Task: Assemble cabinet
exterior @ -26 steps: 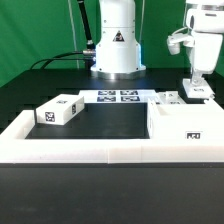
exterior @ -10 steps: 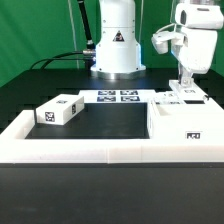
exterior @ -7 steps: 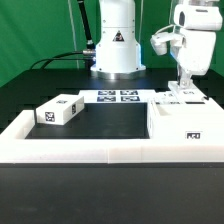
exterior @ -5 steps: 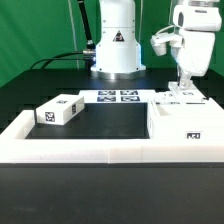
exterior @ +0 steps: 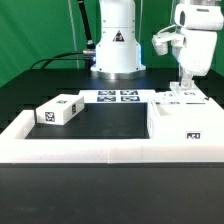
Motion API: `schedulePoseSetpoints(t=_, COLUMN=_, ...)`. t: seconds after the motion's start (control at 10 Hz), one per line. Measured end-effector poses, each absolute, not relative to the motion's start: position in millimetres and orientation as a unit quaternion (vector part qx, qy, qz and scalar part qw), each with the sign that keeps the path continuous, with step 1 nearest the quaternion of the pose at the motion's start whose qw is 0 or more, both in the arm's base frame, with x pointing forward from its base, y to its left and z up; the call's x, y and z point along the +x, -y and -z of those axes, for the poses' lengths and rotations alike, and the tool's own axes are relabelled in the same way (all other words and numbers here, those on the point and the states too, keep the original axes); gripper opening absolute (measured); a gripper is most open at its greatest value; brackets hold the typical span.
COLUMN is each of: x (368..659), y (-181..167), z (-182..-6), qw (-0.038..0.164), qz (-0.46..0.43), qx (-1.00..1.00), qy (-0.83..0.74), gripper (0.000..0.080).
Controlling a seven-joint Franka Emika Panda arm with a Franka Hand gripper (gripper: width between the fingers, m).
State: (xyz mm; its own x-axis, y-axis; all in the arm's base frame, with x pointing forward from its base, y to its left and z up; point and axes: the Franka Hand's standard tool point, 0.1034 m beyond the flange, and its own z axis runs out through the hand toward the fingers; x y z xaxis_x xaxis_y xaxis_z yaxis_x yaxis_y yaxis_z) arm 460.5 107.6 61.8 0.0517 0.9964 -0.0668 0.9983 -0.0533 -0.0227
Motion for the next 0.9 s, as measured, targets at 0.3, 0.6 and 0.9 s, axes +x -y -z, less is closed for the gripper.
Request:
schedulePoseSetpoints(t=0.3, x=470.0, y=-105.6, z=-63.8, qw=0.016, qz=0.033, qx=0.726, qy=-0.686, gripper=0.0069)
schedulePoseSetpoints(t=0.6, x=472.0, y=-104.6, z=-60.3, qw=0.014, qz=0.035, qx=0.727, qy=-0.685, gripper=0.0069)
schedulePoseSetpoints(t=0.9, x=472.0, y=-104.6, z=-60.1, qw=0.014, qz=0.035, qx=0.727, qy=-0.685, gripper=0.0069)
